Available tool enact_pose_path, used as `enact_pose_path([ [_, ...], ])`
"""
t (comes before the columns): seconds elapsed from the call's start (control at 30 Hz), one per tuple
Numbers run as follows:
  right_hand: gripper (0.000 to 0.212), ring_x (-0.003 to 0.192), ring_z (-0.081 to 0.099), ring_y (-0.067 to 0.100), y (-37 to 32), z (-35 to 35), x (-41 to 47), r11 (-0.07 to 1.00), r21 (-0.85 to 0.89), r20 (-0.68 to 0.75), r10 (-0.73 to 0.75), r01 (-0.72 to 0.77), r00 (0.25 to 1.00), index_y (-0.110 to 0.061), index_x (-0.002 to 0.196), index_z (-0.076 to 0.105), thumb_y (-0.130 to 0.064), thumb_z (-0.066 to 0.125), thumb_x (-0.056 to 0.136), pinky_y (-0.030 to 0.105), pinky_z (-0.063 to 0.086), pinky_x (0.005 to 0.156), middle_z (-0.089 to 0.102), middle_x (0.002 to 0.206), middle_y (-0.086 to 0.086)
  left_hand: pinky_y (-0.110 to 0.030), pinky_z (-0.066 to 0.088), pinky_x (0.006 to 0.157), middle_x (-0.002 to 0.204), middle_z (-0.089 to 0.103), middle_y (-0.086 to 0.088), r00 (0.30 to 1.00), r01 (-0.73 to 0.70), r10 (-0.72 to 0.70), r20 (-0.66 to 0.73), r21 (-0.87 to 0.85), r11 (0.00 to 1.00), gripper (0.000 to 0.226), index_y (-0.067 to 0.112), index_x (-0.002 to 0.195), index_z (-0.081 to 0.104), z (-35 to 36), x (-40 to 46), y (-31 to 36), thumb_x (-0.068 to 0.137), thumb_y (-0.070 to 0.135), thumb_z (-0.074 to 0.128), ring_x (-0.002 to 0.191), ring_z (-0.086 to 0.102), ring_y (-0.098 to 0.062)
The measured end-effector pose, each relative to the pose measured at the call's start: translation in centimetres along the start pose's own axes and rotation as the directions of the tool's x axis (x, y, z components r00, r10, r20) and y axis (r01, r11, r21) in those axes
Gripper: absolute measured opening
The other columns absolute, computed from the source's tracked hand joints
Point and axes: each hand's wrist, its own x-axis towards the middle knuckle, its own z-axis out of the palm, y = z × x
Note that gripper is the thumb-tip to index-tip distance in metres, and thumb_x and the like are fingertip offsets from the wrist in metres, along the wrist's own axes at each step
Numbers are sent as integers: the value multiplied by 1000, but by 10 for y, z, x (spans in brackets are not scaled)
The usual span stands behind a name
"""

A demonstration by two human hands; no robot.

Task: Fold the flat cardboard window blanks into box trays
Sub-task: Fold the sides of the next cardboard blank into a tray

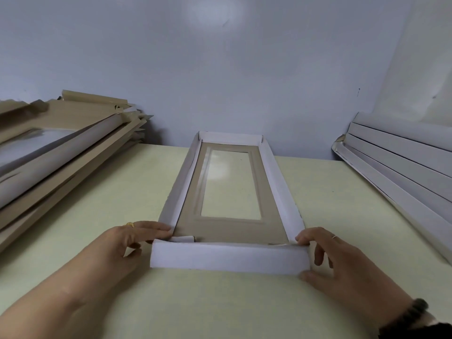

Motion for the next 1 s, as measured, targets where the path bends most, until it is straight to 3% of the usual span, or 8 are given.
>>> enact_pose_path([
  [0.17, 47, 57, 49, 1, -1, 5, 3, 994, 107, -162, 24, -7, 986, -45, 89, 49, -11, 76, 70, 6, 37, 56, 49, 56, -8, -13, 47, 70, 110, 57, 36, 999, -14, 17, 30, -89, 996, 78, 60, 100, 57, -1, -2, -2, 77, -14, 61, 95, 59, 3],
  [0.27, 46, 54, 48, 6, 1, 11, 9, 955, 292, -210, 117, -52, 971, -40, 92, 54, -3, 73, 73, 6, 38, 55, 58, 72, -18, -14, 47, 65, 98, 68, 10, 998, 33, -41, -44, -168, 985, 55, 40, 87, 67, 4, 0, -3, 77, -14, 63, 77, 63, -8],
  [0.33, 52, 58, 52, 11, 2, 15, 13, 939, 340, -241, 138, -50, 961, -42, 97, 48, -1, 70, 75, 9, 39, 58, 58, 77, -11, -13, 47, 64, 89, 69, -1, 992, 68, -88, -91, -203, 977, 44, 34, 79, 67, 5, -1, -5, 80, -10, 63, 71, 62, -11],
  [0.5, 49, 58, 55, 19, 4, 23, 18, 939, 341, -306, 154, -43, 940, -37, 87, 35, 0, 65, 78, 20, 42, 60, 57, 65, 4, -10, 42, 66, 90, 65, 23, 996, -4, -4, -86, -102, 995, 58, 42, 83, 72, 14, 1, 9, 84, -13, 53, 76, 59, 1],
  [0.67, 49, 57, 56, 18, 3, 23, 17, 932, 359, -342, 174, -43, 923, -33, 83, 31, 1, 65, 78, 19, 42, 56, 58, 63, 5, -16, 42, 71, 101, 62, 19, 998, -12, 21, 57, -157, 987, 53, 42, 94, 70, 12, 0, 11, 82, -9, 61, 73, 53, -7],
  [0.77, 47, 55, 55, 20, 2, 24, 16, 924, 379, -343, 194, -54, 919, -30, 79, 31, 1, 66, 77, 25, 43, 57, 55, 61, 7, -11, 42, 67, 88, 63, 12, 999, 26, -34, -34, -230, 973, 21, 37, 80, 73, 15, 1, 13, 80, 17, 65, 74, 56, -6],
  [0.87, 41, 61, 55, 29, 3, 23, 13, 910, 405, -291, 219, -88, 931, -26, 75, 35, 1, 67, 77, 31, 44, 61, 55, 61, 12, -16, 41, 64, 78, 65, 3, 980, 80, -123, -156, -253, 964, 24, 30, 73, 70, 23, 3, 10, 85, 11, 63, 71, 56, -12],
  [1.0, 40, 61, 53, 12, -3, 21, 13, 921, 384, -243, 173, -69, 954, -31, 86, 49, 1, 69, 75, 12, 41, 59, 55, 63, 3, -24, 42, 63, 75, 62, -9, 939, 112, -219, -265, -365, 924, 31, 29, 94, 57, 29, 6, 9, 82, 3, 65, 68, 52, -21],
])
